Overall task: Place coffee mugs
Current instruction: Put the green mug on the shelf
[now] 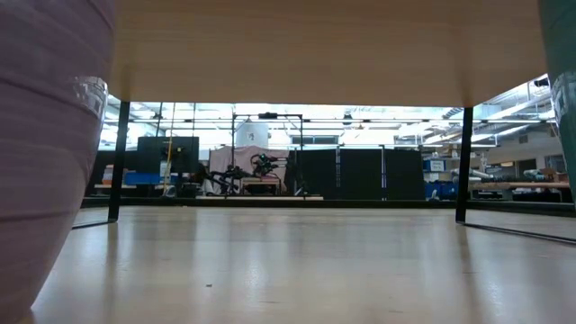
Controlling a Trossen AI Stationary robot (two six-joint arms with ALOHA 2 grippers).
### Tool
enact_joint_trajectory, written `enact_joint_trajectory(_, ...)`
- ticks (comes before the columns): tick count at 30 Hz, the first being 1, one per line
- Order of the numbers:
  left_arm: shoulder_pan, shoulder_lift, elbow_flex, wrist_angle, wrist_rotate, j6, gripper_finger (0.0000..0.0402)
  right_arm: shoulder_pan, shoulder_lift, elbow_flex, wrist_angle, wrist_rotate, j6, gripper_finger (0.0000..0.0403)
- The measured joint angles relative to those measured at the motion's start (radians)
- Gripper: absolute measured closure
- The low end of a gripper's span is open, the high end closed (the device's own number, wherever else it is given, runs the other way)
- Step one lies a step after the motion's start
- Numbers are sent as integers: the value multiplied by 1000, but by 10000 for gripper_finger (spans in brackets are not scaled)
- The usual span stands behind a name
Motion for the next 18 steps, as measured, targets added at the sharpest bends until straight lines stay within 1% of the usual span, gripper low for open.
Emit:
enact_joint_trajectory(4, 0, 0, 0, 0, 0, 0, 232, 25, -20, -63, 0, 9, 44, 385)
enact_joint_trajectory(6, 0, 0, 0, 0, 0, 0, 232, 40, -26, -87, 0, -5, 62, 385)
enact_joint_trajectory(18, 0, 0, 0, 0, 0, 0, 232, 132, -28, -174, 30, -9, 114, 385)
